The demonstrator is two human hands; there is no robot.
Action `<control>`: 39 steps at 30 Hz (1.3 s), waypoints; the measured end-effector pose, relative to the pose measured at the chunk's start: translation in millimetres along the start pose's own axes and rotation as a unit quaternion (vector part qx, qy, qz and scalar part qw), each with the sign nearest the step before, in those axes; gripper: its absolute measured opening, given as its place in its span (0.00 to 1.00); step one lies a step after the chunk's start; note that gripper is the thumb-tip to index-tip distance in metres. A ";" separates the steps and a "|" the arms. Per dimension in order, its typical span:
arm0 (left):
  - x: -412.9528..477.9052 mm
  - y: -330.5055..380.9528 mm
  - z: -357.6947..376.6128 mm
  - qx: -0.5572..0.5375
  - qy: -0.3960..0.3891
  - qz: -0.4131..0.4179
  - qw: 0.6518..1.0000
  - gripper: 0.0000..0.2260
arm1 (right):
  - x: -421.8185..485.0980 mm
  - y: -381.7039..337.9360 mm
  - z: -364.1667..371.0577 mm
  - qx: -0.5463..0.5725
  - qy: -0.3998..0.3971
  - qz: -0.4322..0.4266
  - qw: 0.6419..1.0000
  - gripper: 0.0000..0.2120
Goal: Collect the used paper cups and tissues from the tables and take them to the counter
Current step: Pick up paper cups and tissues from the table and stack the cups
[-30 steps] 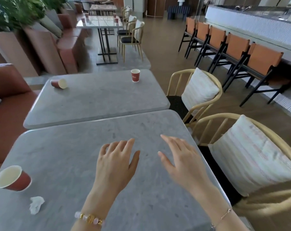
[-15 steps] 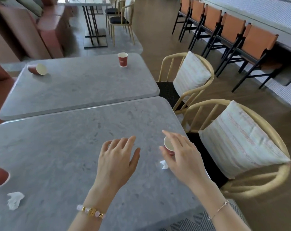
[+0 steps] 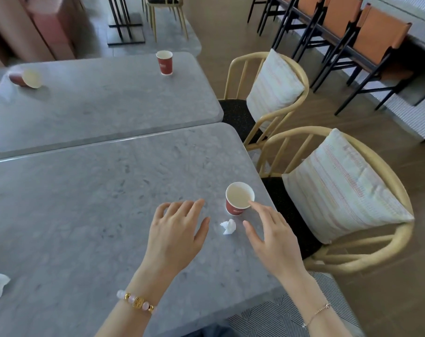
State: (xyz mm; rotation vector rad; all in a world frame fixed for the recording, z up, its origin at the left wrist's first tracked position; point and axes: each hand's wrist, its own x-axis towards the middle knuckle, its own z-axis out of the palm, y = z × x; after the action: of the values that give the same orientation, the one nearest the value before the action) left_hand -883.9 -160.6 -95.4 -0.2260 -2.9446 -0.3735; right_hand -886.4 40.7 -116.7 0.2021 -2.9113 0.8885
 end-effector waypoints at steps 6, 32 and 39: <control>4.8 1.4 6.2 0.005 -0.005 -0.010 1.000 0.19 | 13.4 36.7 28.1 0.121 -0.039 0.115 0.985 0.38; 20.8 -9.3 13.8 0.007 -0.025 -0.053 0.998 0.17 | 70.1 63.6 101.2 0.390 -0.016 0.199 0.899 0.28; 25.1 -16.2 0.6 0.018 0.006 -0.048 0.999 0.17 | 72.4 54.7 86.7 0.406 -0.006 0.183 0.895 0.28</control>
State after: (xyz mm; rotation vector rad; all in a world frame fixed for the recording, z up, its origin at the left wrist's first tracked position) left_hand -911.2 -172.6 -95.3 -0.0785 -2.9553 -0.3320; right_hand -970.4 29.9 -209.4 -0.3062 -2.4200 2.1212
